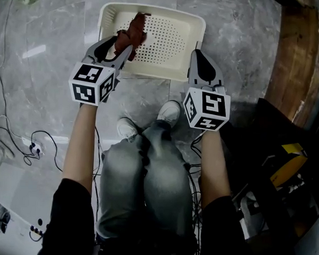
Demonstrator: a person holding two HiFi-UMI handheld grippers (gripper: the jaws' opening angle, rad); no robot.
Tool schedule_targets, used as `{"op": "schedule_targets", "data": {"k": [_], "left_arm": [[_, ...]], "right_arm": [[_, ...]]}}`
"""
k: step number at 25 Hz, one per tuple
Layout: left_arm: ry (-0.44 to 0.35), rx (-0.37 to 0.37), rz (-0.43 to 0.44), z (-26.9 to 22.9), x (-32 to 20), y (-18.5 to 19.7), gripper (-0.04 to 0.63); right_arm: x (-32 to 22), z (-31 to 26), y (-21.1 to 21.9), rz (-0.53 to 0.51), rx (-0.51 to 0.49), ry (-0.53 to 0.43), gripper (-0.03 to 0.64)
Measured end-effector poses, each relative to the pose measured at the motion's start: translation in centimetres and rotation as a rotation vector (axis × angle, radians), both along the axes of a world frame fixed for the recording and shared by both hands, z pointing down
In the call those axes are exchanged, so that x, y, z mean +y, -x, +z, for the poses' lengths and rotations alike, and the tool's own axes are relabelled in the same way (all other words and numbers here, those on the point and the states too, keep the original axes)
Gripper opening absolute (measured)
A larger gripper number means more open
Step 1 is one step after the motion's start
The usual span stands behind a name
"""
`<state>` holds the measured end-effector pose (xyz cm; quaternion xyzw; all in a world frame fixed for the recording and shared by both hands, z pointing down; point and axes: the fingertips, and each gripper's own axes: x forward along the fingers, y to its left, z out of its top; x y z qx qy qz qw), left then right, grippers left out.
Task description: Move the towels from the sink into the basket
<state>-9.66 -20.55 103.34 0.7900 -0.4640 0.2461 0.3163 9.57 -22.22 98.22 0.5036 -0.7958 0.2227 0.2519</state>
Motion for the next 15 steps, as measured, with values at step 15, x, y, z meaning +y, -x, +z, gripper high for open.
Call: {"op": "schedule_targets", "data": {"k": [15], "left_arm": [[-0.077,-0.028,-0.121,-17.7,0.2,2.4,0.016]], "right_arm": [[-0.3,-17.1,0.8,0.007,-0.016,-0.056,0.015]]}}
